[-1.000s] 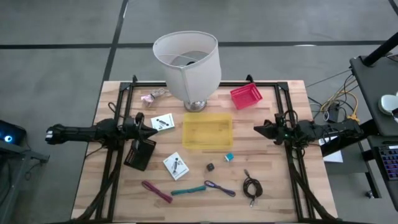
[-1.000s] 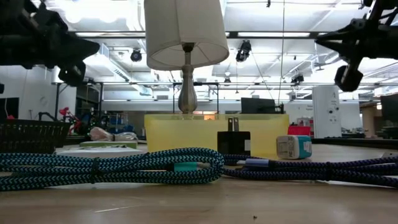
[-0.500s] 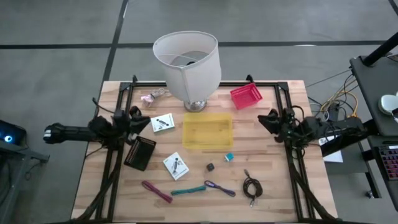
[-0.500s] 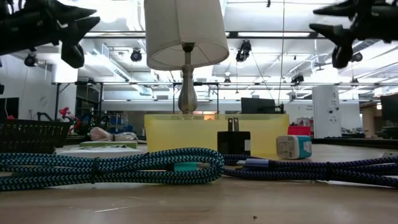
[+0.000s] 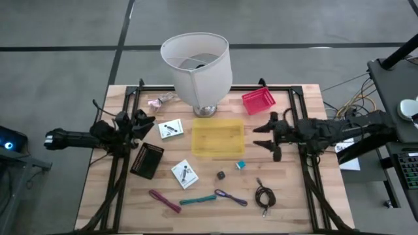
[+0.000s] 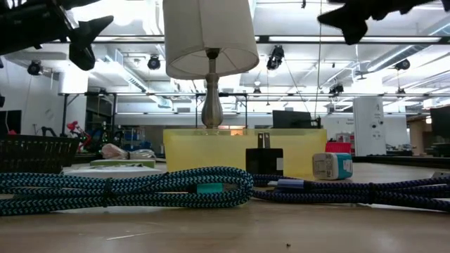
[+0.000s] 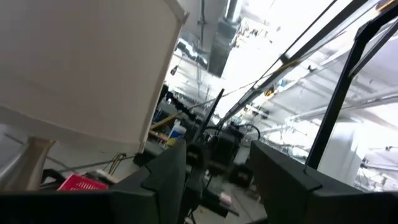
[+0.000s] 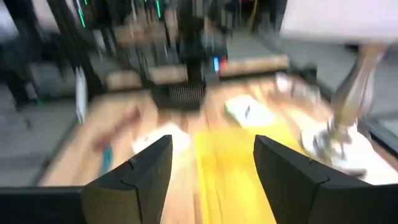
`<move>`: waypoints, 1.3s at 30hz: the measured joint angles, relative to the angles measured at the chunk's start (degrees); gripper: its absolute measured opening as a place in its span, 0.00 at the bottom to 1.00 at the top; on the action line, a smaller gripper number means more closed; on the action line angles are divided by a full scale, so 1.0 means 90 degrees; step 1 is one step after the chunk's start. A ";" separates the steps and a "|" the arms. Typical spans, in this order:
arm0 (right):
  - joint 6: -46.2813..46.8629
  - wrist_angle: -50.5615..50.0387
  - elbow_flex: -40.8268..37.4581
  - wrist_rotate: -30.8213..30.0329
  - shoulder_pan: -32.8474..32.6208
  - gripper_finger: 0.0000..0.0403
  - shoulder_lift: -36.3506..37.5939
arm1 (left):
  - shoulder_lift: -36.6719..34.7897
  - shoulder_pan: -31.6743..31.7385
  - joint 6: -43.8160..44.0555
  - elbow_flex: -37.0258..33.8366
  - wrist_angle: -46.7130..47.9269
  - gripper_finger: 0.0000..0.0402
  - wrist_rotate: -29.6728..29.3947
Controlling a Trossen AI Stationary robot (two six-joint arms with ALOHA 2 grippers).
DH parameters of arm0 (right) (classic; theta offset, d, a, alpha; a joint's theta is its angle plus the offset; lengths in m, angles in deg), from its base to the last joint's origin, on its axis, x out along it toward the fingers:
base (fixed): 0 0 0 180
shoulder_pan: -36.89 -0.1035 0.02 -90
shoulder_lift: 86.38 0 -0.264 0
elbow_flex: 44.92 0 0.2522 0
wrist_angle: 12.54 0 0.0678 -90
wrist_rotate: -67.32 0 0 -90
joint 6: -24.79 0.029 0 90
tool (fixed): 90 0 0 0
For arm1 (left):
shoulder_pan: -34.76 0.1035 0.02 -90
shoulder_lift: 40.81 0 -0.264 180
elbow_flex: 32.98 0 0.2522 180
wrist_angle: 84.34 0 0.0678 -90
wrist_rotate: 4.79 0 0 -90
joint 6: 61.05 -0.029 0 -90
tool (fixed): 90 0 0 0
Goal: Pick and place items into bin
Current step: Put the blue charger adapter into the red bin
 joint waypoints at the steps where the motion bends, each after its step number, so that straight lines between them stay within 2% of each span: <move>1: -0.0001 -0.0371 0.0260 0.0016 -0.0002 0.53 -0.0235 | -0.0016 0.0000 0.0003 -0.0014 -0.0061 0.41 -0.0031; 7: -0.0331 -0.2128 0.1549 0.0549 -0.0015 0.53 -0.1570 | -0.0019 0.0000 0.0002 -0.0018 -0.0212 0.41 -0.0070; 12: -0.0600 -0.2854 0.2264 0.0978 -0.0015 0.53 -0.2560 | 0.0022 0.0002 0.0002 -0.0030 -0.0209 0.41 -0.0072; 15: -0.0665 -0.3117 0.2564 0.1006 -0.0015 0.52 -0.3100 | 0.0036 0.0000 0.0002 -0.0030 -0.0194 0.41 -0.0072; 26: -0.1725 -0.3187 0.2666 0.2242 -0.0015 0.53 -0.4710 | 0.0024 -0.0001 -0.0034 -0.0030 -0.0188 0.41 -0.0084; 39: -0.2198 -0.3165 0.2711 0.2274 -0.0012 0.64 -0.5899 | 0.0036 -0.0001 -0.0021 -0.0050 -0.0127 0.41 -0.0075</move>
